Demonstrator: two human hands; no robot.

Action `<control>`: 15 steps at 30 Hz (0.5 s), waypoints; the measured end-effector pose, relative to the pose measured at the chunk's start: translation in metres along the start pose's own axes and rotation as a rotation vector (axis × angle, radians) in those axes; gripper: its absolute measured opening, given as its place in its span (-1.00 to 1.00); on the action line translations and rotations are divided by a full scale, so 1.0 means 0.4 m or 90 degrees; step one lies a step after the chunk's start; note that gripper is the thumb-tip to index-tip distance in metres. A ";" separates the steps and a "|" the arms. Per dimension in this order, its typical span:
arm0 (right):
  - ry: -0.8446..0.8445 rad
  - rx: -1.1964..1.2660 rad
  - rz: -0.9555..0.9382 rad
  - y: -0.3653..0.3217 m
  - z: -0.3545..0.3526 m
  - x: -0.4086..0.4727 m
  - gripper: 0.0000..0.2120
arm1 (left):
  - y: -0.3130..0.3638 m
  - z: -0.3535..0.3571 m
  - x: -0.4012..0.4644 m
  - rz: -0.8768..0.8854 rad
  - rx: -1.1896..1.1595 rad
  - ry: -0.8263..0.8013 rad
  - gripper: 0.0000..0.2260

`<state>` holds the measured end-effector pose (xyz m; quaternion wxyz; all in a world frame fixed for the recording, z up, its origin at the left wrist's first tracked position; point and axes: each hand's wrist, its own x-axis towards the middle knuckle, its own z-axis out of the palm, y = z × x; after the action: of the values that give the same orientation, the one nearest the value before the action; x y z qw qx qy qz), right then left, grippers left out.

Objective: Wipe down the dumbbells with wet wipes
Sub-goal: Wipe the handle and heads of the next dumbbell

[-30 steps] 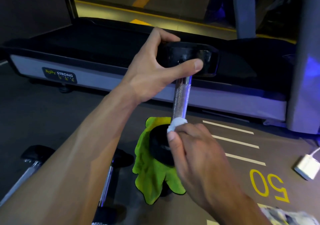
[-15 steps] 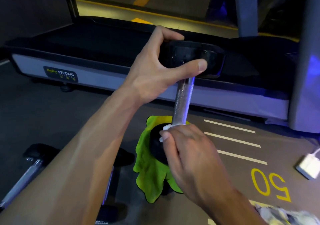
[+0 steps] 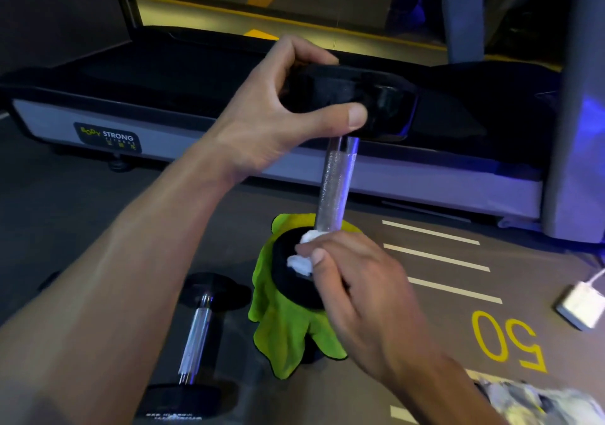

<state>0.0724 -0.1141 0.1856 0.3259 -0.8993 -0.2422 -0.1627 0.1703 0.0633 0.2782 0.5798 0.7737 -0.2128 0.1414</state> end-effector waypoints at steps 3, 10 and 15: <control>0.056 0.006 0.005 0.034 -0.029 -0.016 -0.63 | 0.008 -0.031 0.001 0.006 0.055 -0.023 -0.44; -0.009 -0.005 -0.028 0.046 0.012 -0.079 -0.54 | -0.013 -0.040 -0.001 0.000 0.072 0.002 -0.55; -0.035 -0.142 -0.078 0.015 0.005 0.023 -0.47 | -0.016 -0.028 -0.005 0.005 0.055 0.021 -0.53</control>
<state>0.0835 -0.1137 0.1853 0.2066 -0.9175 -0.2862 -0.1834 0.1722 0.0759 0.2752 0.5489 0.7947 -0.1996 0.1654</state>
